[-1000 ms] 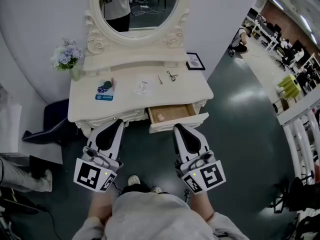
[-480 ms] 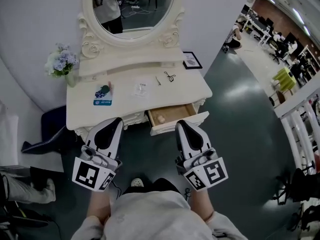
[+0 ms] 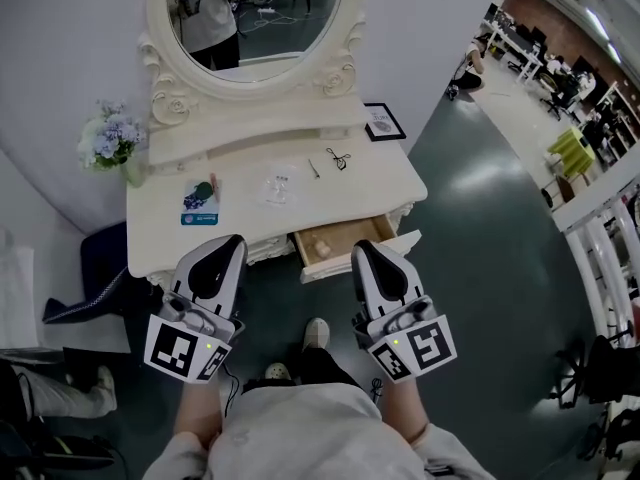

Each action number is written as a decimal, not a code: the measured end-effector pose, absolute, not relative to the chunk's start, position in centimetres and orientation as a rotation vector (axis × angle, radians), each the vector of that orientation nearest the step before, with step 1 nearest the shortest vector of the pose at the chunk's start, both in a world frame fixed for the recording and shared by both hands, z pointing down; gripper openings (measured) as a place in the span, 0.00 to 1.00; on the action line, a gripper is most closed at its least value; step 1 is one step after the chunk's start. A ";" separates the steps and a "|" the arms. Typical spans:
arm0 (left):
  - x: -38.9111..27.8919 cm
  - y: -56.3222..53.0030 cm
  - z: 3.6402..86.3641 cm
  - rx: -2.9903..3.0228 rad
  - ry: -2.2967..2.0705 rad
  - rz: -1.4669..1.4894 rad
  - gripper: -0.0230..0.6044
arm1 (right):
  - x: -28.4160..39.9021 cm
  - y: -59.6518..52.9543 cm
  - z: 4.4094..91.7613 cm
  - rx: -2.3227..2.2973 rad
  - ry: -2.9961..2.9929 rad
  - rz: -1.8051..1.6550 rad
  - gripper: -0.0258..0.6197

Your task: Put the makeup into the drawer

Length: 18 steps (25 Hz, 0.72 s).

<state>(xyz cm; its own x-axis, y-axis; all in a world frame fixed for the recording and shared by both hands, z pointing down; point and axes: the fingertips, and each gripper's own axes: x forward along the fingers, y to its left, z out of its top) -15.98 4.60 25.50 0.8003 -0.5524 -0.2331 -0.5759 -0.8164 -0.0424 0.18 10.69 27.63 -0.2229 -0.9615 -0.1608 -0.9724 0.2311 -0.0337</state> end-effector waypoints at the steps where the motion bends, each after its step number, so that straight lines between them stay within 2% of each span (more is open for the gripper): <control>1: -15.6 3.9 25.5 -2.871 0.912 0.321 0.05 | 0.6 9.9 27.6 -1.851 2.349 0.112 0.08; 18: -6.2 -6.3 23.6 -2.783 1.029 0.329 0.06 | 10.0 -2.7 26.6 -1.702 2.455 0.104 0.08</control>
<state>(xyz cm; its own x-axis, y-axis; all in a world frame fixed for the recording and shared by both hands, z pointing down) -6.24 -6.31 23.59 0.7398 -0.6214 -0.2582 -0.6558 -0.7517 -0.0699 9.97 -2.73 26.58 -0.3438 -0.9245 -0.1648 -0.9351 0.3530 -0.0299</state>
